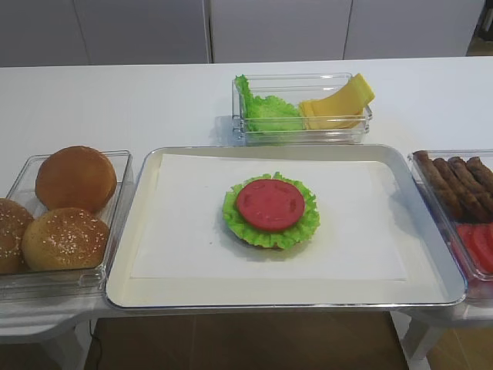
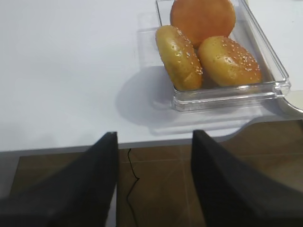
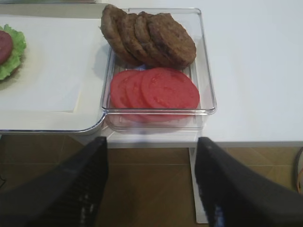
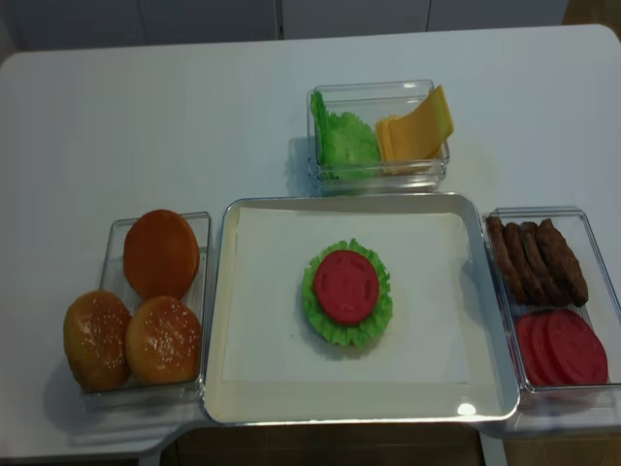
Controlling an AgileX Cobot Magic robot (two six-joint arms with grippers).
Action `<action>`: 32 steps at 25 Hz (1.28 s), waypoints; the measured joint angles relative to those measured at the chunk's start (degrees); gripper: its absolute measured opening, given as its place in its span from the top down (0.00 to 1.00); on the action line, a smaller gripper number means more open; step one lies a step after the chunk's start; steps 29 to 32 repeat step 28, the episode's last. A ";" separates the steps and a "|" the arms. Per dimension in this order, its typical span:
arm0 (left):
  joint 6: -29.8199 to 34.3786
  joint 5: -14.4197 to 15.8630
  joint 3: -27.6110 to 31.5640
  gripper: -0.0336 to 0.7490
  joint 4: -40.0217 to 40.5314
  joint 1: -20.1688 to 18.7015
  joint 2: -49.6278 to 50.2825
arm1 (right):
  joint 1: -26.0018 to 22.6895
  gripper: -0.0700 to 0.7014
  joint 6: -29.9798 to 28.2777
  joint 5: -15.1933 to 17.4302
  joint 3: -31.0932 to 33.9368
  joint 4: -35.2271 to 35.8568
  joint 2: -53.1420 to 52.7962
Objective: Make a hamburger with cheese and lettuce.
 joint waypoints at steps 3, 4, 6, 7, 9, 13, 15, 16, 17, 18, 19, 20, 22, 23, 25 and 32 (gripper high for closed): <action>0.00 0.00 0.00 0.48 0.00 0.00 0.00 | 0.00 0.34 -0.11 0.00 0.00 0.03 -0.26; 0.00 0.00 0.00 0.48 0.00 0.00 0.00 | 0.00 0.34 -0.11 0.00 0.00 0.13 -0.56; 0.00 0.00 0.00 0.48 0.00 0.00 0.00 | 0.00 0.34 -0.11 0.00 0.00 0.13 -1.70; 0.00 0.00 0.00 0.48 0.00 0.00 0.00 | 0.00 0.34 -0.11 0.00 0.00 0.13 -2.47; 0.00 0.00 0.00 0.48 0.00 0.00 0.00 | 0.00 0.34 -0.11 0.02 0.00 0.13 -3.99; 0.00 0.00 0.00 0.48 0.00 0.00 0.00 | 0.00 0.34 -0.11 0.13 0.00 0.23 -4.76; 0.00 0.00 0.00 0.48 0.00 0.00 0.00 | 0.00 0.34 -0.11 0.13 0.00 0.23 -4.76; 0.00 0.00 0.00 0.48 0.00 0.00 0.00 | 0.00 0.34 -0.11 0.16 0.00 0.23 -4.76; 0.00 0.00 0.00 0.48 0.00 0.00 0.00 | 0.00 0.34 -0.11 0.16 0.00 0.23 -4.76; 0.00 0.00 0.00 0.48 0.00 0.00 0.00 | 0.00 0.34 -0.11 0.16 0.00 0.23 -4.76; 0.00 0.00 0.00 0.48 0.00 0.00 0.00 | 0.00 0.34 -0.11 0.25 0.00 0.23 -4.76; 0.00 0.00 0.00 0.48 0.00 0.00 0.00 | 0.00 0.34 -0.11 0.25 0.00 0.23 -4.76; 0.00 0.00 0.00 0.48 0.00 0.00 0.00 | 0.00 0.34 -0.11 0.25 0.00 0.23 -4.76; 0.00 0.00 0.00 0.48 0.00 0.00 0.00 | 0.00 0.34 -0.11 0.25 0.00 0.23 -4.76; 0.00 0.00 0.00 0.48 0.00 0.00 0.00 | 0.00 0.34 -0.11 0.25 0.00 0.23 -4.76; 0.00 0.00 0.00 0.48 0.00 0.00 0.00 | 0.00 0.34 -0.11 0.25 0.00 0.23 -4.76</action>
